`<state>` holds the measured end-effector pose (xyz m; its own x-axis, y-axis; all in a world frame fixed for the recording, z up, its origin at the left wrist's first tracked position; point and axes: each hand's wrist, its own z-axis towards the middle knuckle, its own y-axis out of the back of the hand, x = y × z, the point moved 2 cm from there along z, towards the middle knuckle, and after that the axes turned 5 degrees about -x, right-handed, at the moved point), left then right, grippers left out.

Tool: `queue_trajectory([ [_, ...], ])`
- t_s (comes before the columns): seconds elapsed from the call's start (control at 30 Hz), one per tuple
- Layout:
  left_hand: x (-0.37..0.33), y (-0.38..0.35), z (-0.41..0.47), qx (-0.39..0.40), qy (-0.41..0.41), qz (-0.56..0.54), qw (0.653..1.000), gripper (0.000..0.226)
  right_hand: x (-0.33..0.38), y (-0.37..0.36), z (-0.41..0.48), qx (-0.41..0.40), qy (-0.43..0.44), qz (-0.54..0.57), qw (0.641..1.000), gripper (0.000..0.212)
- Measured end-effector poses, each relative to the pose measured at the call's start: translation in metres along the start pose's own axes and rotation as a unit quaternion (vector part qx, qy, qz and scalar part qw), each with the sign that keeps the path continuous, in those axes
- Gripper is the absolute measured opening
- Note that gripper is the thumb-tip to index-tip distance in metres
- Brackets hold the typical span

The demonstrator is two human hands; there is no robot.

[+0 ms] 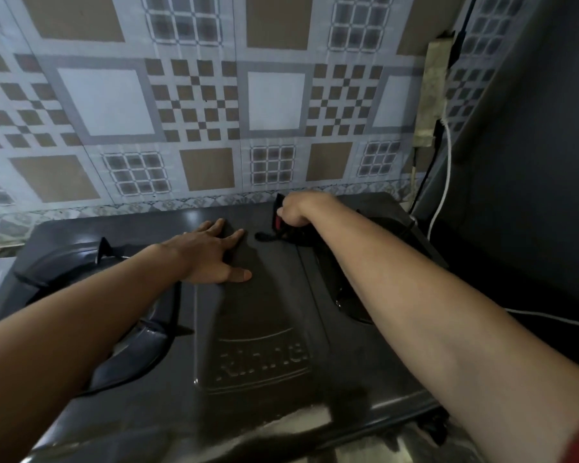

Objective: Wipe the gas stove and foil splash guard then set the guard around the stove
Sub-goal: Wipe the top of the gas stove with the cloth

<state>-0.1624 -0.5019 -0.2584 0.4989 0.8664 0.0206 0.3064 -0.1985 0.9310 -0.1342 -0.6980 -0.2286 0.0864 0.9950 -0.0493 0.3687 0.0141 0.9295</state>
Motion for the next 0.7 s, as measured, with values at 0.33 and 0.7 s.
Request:
queue_trajectory([
  [0.33,0.000,-0.001,-0.001,0.010,-0.003,-0.018,1.000,0.101,-0.015,-0.027,0.034,-0.006,-0.060,0.040,0.997,0.097],
  [0.7,0.005,-0.006,0.001,0.020,-0.006,-0.037,0.999,0.132,-0.084,-0.005,0.059,0.076,-0.044,0.016,0.996,0.083],
])
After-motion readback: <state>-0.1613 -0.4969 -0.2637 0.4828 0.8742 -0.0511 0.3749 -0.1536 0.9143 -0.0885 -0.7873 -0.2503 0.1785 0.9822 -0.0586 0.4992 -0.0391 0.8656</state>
